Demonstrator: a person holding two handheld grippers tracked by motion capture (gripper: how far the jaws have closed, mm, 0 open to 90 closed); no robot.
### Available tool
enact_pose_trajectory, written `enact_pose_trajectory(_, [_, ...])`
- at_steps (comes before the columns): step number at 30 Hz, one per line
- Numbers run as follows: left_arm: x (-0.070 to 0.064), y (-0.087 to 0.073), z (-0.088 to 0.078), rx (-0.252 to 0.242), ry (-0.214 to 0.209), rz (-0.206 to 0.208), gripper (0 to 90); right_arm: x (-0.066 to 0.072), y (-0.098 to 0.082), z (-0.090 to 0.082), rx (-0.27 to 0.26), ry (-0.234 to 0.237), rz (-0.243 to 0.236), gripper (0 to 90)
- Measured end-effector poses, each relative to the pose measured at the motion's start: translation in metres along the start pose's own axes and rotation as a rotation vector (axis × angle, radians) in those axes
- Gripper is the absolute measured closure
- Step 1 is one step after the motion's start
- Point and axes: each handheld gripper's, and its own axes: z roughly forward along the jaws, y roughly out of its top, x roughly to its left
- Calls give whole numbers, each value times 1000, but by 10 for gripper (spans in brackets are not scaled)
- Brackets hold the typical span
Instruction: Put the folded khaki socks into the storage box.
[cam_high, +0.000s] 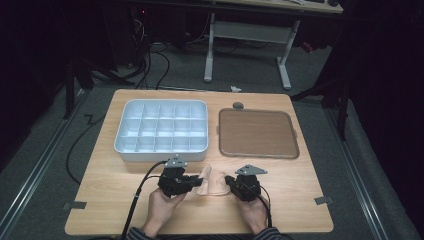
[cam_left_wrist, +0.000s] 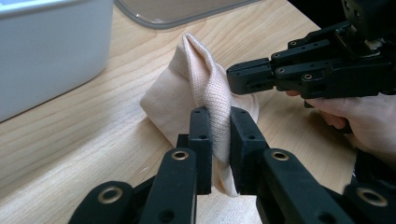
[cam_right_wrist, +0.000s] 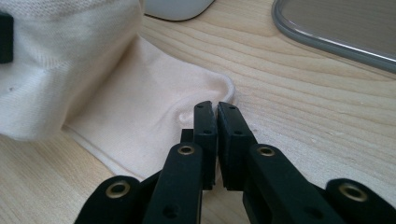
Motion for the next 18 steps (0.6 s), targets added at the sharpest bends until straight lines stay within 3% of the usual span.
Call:
enact_pose_trajectory(9, [1, 0, -5, 20, 17, 6, 809, 9, 2, 7, 7, 22, -33, 871])
enact_pose_trajectory(15, [1, -1, -4, 24, 18, 7, 807, 24, 4, 14, 2, 48, -60, 872])
enact_pose_trajectory(18, [1, -2, 0, 37, 22, 8, 805, 28, 6, 16, 4, 62, -53, 871])
